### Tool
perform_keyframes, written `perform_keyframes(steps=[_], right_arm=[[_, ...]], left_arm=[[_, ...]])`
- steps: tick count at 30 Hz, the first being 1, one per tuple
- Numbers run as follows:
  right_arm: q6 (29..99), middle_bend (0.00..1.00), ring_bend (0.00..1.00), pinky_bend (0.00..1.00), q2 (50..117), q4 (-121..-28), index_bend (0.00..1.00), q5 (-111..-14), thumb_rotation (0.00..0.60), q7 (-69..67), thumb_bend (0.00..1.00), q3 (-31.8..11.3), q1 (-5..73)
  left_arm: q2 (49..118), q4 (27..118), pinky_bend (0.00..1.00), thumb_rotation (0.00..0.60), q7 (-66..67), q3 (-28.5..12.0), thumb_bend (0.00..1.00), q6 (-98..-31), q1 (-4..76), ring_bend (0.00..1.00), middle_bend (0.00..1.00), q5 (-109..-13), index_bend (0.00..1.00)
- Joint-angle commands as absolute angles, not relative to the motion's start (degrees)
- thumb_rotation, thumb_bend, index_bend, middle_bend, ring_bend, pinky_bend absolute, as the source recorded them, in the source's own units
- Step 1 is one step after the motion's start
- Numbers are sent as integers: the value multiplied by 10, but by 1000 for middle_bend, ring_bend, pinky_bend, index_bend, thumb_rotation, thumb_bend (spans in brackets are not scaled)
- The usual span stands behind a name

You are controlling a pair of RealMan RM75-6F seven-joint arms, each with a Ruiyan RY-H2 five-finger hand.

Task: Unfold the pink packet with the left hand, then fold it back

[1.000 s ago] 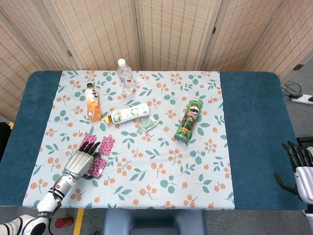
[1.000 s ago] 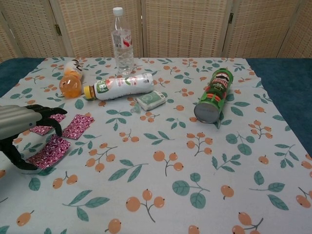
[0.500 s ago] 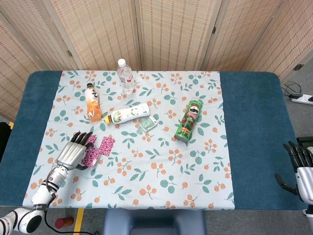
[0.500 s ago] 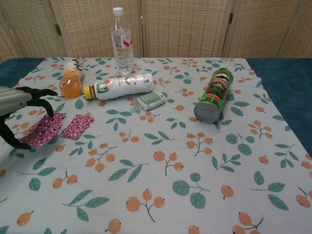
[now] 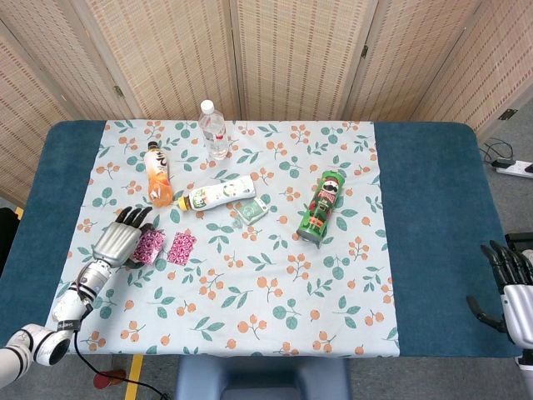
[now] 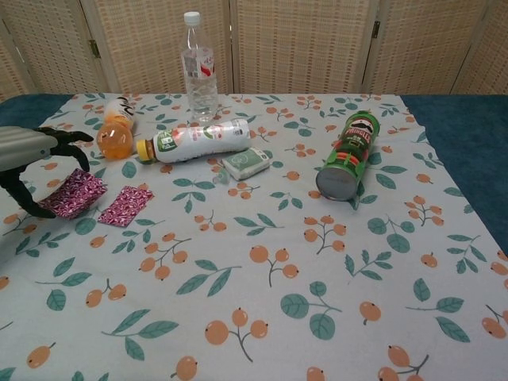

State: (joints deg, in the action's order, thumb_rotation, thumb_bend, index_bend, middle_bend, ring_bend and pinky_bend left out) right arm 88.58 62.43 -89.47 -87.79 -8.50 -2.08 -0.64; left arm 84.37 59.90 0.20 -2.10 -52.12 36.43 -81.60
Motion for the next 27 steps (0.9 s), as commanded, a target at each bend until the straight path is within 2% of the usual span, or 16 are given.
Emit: perform_keyframes(steps=[1, 16, 27], right_arm=[[887, 60, 23, 0, 623, -901, 40, -878, 600, -79, 335, -20, -8], [897, 60, 23, 0, 622, -923, 39, -874, 600, -56, 336, -19, -17], [897, 60, 23, 0, 623, -925, 40, -875, 600, -54, 335, -20, -19]], left_arm=[[864, 543, 0, 600, -57, -5, 94, -516, 381, 0, 0, -856, 286], [913, 414, 0, 600, -158, 26, 94, -514, 404, 0, 0, -904, 282], [921, 382, 0, 600, -184, 36, 94, -506, 405, 0, 0, -907, 282]])
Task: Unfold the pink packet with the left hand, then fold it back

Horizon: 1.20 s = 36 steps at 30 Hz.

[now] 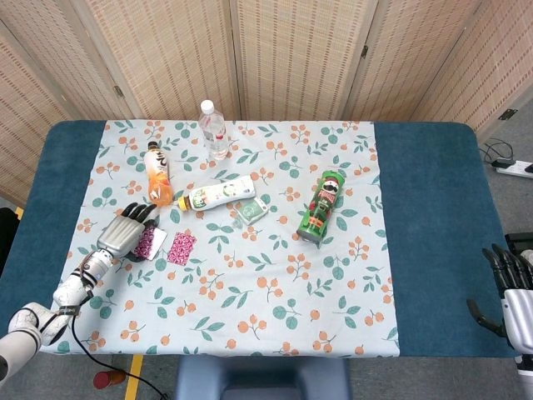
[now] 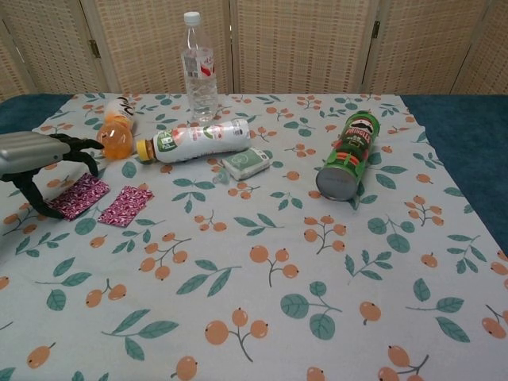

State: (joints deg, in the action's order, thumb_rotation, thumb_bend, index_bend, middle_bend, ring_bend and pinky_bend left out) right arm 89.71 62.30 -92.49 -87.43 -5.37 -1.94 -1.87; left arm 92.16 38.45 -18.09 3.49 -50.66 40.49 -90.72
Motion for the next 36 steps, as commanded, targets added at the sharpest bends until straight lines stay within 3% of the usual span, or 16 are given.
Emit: perform_keyframes(steps=[1, 25, 31, 36], right_arm=[[897, 60, 23, 0, 623, -925, 40, -875, 600, -54, 335, -20, -18], [904, 60, 13, 0, 621, -925, 40, -879, 600, -57, 336, -21, -22], [906, 60, 12, 0, 621, -919, 40, -878, 600, -65, 335, -21, -24], [905, 60, 14, 0, 622, -912, 40, -882, 600, -74, 335, -21, -22]], left_arm=[[920, 381, 0, 600, -185, 36, 93, -505, 405, 0, 0, -906, 282], [911, 391, 0, 600, -179, 37, 91, -494, 400, 0, 0, -894, 229], [879, 467, 0, 600, -175, 18, 91, -534, 394, 0, 0, -885, 210], [846, 571, 0, 600, -119, 4, 92, -524, 398, 0, 0, -866, 213]])
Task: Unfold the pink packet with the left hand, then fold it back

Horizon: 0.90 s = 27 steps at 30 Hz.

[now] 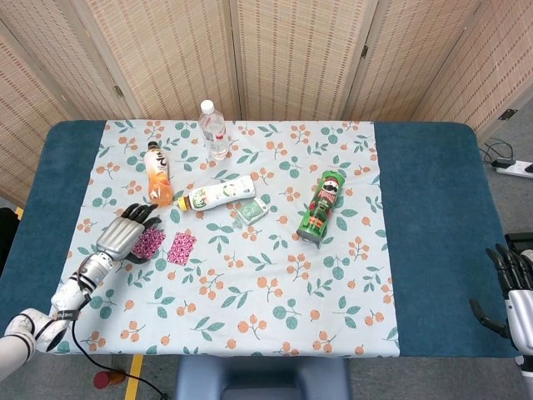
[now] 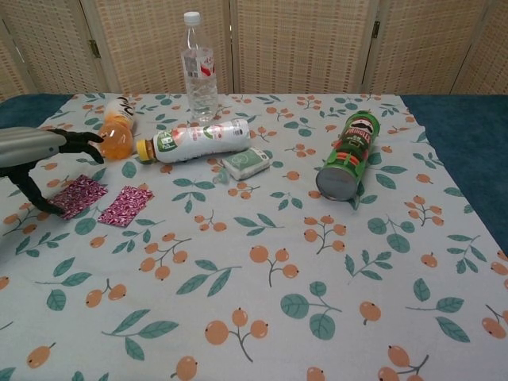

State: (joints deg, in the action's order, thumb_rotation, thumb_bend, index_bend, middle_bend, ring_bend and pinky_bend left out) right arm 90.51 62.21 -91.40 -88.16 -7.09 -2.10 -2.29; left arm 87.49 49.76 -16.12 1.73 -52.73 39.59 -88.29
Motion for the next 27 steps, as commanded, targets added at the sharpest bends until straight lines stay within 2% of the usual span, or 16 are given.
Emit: perform_keyframes(steps=[1, 5, 10, 27], right_arm=[[905, 60, 14, 0, 622, -910, 39, -881, 600, -76, 335, -21, -22], [904, 60, 13, 0, 624, -899, 40, -882, 600, -87, 335, -22, -22], [902, 60, 16, 0, 628, -884, 40, -879, 600, -103, 335, -22, -22], [901, 60, 16, 0, 635, -859, 40, -875, 600, -125, 336, -24, -23]], left_arm=[[840, 592, 0, 600, -106, 2, 92, -516, 400, 0, 0, -859, 215], [825, 668, 0, 600, -34, -18, 94, -481, 405, 0, 0, -808, 215], [828, 710, 0, 600, 40, -39, 96, -460, 409, 0, 0, -743, 217], [871, 685, 0, 600, 133, -56, 106, -427, 426, 0, 0, -647, 247]])
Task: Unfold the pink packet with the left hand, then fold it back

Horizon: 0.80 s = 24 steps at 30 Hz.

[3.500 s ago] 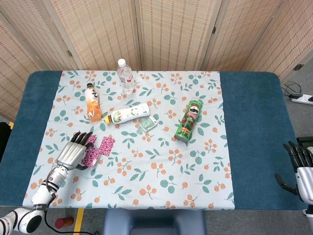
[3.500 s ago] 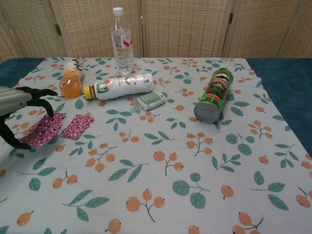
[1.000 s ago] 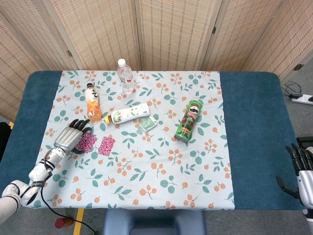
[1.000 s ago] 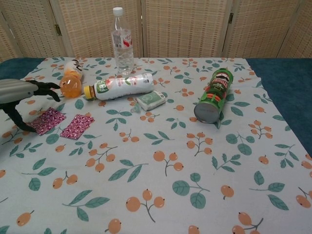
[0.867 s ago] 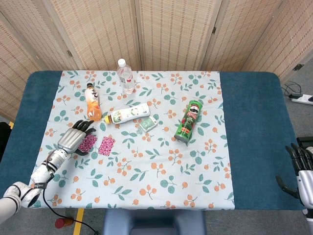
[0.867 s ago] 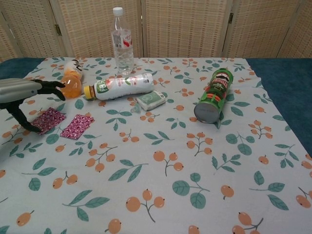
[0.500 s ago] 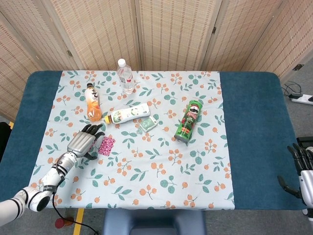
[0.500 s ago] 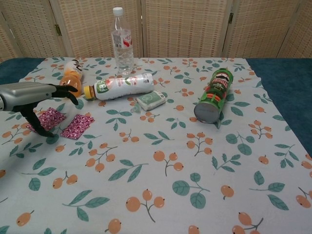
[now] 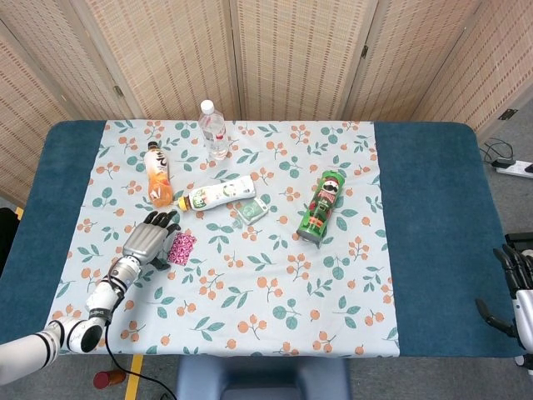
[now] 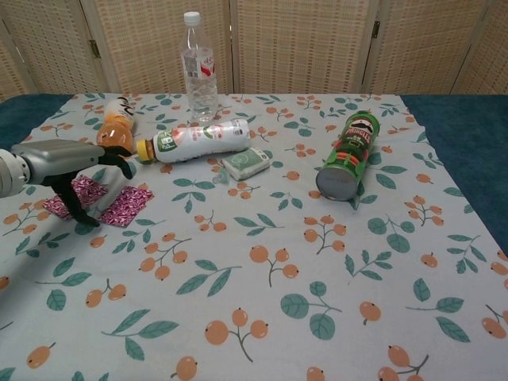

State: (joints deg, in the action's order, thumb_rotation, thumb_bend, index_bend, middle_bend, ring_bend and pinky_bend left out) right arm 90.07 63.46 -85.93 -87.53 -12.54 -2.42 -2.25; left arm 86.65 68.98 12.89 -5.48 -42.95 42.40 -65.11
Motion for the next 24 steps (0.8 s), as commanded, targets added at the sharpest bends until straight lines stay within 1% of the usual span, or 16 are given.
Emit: perform_keyframes(steps=[1, 12, 24], right_arm=[[902, 60, 14, 0, 635, -859, 40, -875, 600, -125, 336, -25, -23], [901, 60, 4, 0, 636, -861, 40, -874, 600, -121, 335, -26, -22], [900, 60, 2, 0, 638, -858, 40, -870, 600, -123, 335, -25, -25]], left_arm=[[873, 682, 0, 600, 135, -56, 107, -426, 427, 0, 0, -645, 247], [886, 665, 0, 600, 138, -54, 120, -419, 431, 0, 0, -640, 251], [888, 670, 0, 600, 146, -55, 135, -417, 438, 0, 0, -639, 274]])
